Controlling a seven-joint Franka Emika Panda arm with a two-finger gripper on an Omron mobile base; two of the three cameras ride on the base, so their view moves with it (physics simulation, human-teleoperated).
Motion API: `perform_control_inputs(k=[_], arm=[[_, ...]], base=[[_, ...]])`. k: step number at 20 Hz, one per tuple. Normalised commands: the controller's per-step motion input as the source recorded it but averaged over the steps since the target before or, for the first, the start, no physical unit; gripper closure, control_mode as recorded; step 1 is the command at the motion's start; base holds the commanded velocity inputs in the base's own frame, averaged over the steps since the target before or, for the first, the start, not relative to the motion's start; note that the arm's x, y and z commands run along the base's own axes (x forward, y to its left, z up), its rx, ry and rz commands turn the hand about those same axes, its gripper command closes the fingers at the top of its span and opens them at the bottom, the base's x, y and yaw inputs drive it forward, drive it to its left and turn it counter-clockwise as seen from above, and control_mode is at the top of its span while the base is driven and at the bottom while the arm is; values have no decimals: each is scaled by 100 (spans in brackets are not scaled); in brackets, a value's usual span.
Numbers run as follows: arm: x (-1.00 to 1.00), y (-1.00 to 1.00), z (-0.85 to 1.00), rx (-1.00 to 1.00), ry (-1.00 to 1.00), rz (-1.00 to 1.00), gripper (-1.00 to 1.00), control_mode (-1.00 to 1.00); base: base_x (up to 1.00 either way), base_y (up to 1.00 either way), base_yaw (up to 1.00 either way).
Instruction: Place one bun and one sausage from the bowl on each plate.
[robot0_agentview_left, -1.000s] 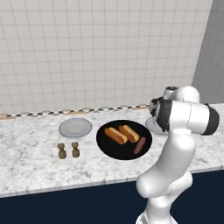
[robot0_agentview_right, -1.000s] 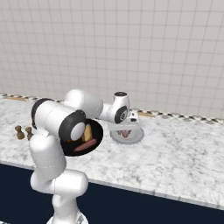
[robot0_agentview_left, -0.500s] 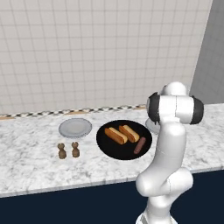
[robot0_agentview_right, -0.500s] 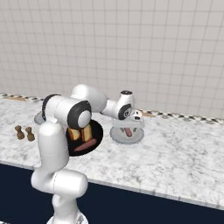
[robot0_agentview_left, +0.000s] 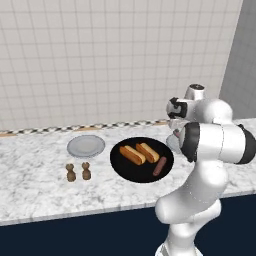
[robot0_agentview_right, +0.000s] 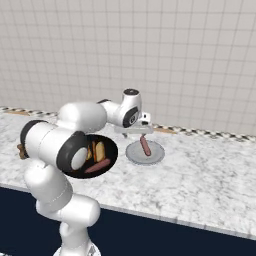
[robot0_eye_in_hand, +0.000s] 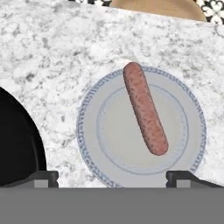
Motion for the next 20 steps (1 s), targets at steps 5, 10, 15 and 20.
perform_control_inputs(k=[5,10,15,20], arm=[[-36,100,28,0,-1,0,-100,-100],[-17,96,0,8,18,0,-100,-100],[6,32,-8,12,20,0,-100,-100],[-1,22,-46,4,-1,0,-100,-100]], base=[[0,0,0],[0,0,0],[0,0,0],[0,0,0]])
